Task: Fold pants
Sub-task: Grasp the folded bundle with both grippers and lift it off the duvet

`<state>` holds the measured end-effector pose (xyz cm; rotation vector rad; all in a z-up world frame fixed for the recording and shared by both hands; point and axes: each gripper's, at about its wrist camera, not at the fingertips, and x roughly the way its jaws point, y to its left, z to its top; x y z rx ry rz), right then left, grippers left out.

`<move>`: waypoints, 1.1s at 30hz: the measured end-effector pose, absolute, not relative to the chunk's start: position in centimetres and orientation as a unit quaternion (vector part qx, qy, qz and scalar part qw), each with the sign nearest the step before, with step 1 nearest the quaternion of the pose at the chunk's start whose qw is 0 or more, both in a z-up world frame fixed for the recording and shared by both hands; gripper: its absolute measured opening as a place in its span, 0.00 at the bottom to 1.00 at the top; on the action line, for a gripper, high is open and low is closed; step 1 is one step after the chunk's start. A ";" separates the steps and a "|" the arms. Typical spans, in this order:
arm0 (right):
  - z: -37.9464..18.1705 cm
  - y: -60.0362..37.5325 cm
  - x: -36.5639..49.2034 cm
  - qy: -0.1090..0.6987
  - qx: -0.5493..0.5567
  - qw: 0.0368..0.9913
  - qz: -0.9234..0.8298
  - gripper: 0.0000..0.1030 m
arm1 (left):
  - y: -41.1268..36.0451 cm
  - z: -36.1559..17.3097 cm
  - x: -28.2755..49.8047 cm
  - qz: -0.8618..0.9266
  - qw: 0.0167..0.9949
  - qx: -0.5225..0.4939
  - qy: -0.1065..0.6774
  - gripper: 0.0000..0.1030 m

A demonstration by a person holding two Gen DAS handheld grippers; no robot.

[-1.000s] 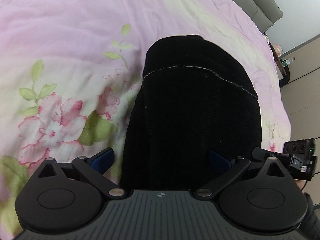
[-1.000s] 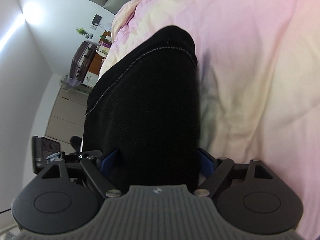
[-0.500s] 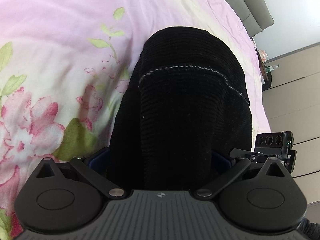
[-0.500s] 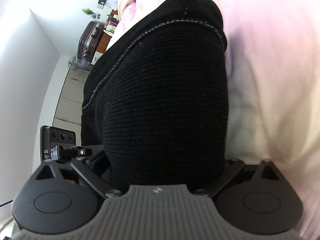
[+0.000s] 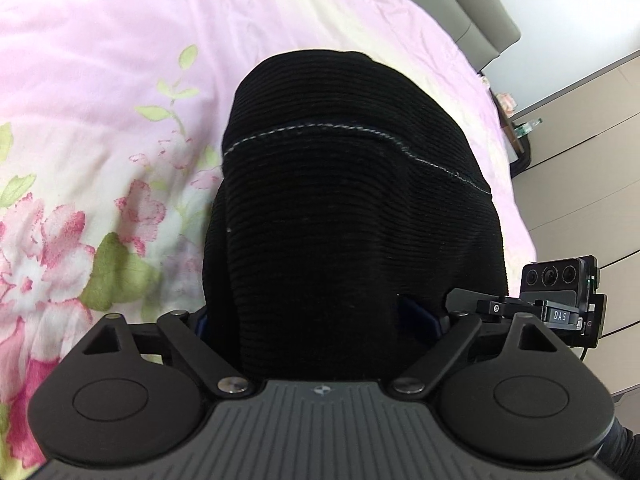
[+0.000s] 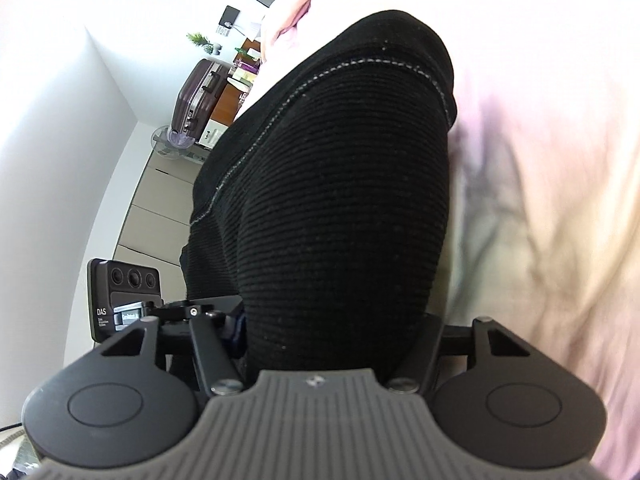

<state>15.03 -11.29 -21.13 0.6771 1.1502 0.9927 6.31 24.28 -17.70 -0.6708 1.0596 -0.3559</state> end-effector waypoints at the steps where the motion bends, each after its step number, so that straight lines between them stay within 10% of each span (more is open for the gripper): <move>1: -20.5 -11.4 14.9 0.509 0.297 0.676 0.442 0.55 | 24.4 -17.4 6.0 -0.169 0.796 -0.314 0.490 0.98; 33: -0.6 -29.0 8.7 0.377 0.282 0.776 0.419 0.54 | 9.6 0.2 8.0 -0.291 0.843 -0.238 0.385 0.98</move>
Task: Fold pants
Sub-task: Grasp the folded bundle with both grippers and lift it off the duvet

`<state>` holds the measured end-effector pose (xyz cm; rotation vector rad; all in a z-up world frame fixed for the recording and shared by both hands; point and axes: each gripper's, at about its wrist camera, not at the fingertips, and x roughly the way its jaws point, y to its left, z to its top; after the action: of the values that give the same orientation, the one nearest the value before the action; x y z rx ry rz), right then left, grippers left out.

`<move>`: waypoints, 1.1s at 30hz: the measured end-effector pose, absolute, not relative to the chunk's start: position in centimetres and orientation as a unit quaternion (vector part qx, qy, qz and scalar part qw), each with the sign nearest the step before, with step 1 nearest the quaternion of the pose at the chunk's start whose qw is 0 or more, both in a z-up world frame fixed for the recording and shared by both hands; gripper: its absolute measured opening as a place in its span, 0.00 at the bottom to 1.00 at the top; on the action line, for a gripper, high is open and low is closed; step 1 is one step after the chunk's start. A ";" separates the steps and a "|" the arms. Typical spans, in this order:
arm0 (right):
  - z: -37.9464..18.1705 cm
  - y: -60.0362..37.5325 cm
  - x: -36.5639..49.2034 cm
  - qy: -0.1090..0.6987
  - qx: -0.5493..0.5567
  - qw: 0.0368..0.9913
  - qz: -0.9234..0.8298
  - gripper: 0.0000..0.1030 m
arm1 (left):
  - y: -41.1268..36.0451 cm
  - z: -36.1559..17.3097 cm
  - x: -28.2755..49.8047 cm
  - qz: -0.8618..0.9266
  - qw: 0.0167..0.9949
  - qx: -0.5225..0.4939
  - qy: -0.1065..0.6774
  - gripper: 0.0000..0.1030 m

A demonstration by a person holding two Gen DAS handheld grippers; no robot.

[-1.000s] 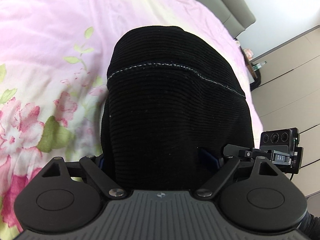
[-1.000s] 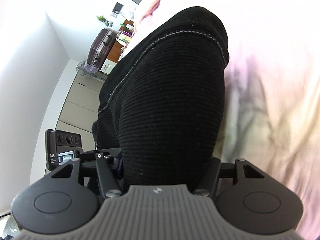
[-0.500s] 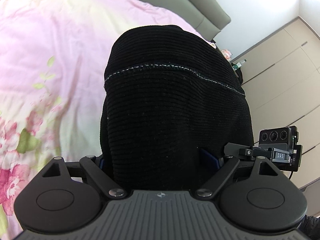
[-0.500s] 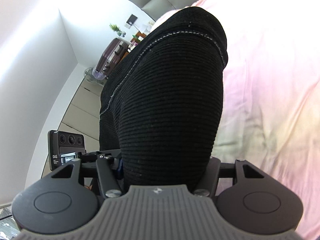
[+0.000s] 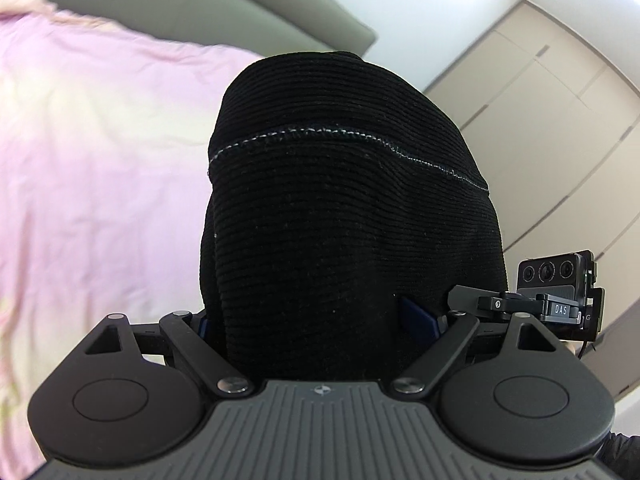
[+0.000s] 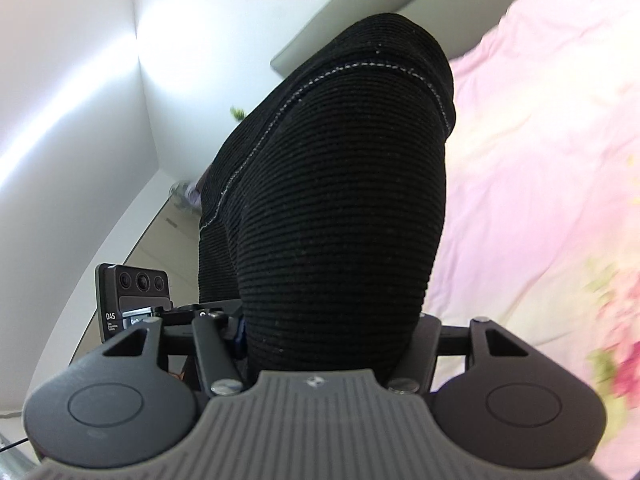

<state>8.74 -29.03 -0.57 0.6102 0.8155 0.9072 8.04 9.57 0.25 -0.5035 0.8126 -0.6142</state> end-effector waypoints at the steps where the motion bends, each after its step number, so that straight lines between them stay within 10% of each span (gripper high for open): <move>1: 0.0 -30.0 8.7 0.372 0.281 0.781 0.416 0.54 | 8.7 0.8 8.8 -0.299 0.842 -0.236 0.382 0.98; 18: 3.0 -45.8 6.5 0.358 0.292 0.821 0.335 0.54 | -5.7 -0.8 18.9 -0.373 0.804 -0.226 0.403 0.98; 33: -14.4 -54.0 11.4 0.443 0.355 0.777 0.272 0.54 | -18.0 -17.3 30.9 -0.339 0.746 -0.230 0.525 0.95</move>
<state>11.44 -53.96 -14.39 0.7678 0.9590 0.5891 30.92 -18.00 -17.33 -0.5043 1.1490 -0.7409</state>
